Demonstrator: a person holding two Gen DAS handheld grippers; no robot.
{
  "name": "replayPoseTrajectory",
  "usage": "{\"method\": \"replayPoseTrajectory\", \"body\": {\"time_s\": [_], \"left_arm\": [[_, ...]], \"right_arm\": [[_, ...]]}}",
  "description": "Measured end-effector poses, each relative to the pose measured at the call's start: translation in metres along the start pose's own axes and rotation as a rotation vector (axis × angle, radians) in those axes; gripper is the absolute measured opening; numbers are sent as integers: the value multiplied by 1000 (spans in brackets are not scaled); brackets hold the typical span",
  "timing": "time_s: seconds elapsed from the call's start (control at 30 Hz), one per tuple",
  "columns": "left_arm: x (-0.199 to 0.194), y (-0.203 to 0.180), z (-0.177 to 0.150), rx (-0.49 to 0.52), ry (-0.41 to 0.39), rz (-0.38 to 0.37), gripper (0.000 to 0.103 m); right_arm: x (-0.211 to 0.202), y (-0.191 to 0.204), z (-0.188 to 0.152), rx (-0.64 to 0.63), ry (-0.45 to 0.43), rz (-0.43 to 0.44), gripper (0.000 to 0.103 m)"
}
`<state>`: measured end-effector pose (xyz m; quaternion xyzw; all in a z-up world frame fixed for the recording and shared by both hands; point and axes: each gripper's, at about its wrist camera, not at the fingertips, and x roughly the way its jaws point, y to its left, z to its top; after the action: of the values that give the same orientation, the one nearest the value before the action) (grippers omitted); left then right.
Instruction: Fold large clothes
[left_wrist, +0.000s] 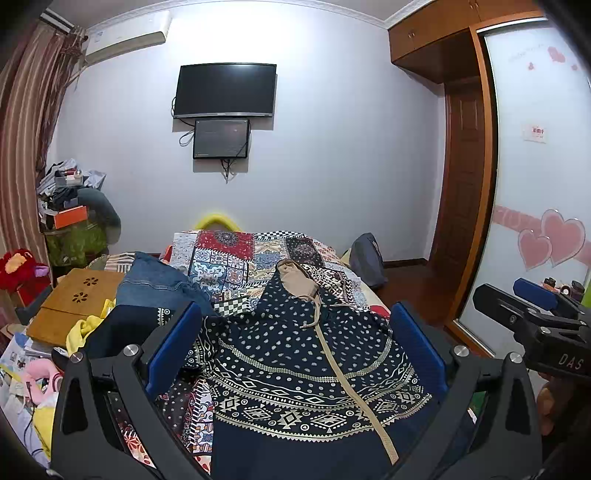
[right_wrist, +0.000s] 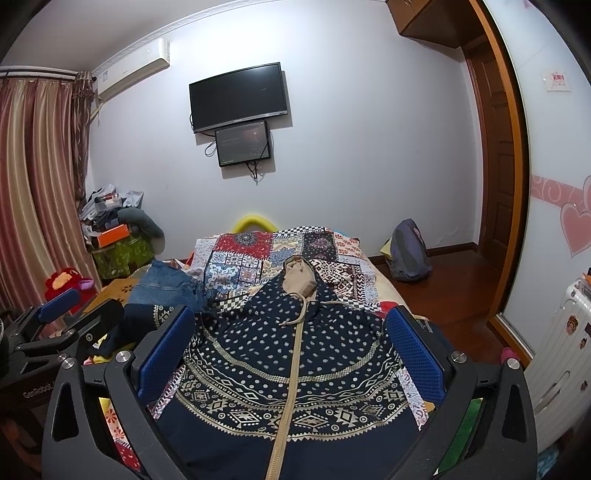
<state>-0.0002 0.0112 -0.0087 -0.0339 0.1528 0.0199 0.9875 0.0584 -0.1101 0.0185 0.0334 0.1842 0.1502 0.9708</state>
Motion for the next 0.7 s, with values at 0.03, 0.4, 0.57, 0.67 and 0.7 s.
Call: {"method": "replayPoseTrajectory", "body": {"time_s": [0.03,0.4,0.57,0.67,0.7], "left_arm": [[0,0,0,0,1,-1,103],[1,-2,-1,7,2,-1,103],[0,-3,-1,8,1,-1,103],[0,-3,-1,7,0,0,103],[0,-3,-1,9,1,1,103]], "right_arm": [[0,0,0,0,0,0,103],[0,-2,0,6,4,2,103],[1,-3,0,6,4,4,103],[1,-3,1,7,5,3,103],[1,-3,1,7,5,4,103]]}}
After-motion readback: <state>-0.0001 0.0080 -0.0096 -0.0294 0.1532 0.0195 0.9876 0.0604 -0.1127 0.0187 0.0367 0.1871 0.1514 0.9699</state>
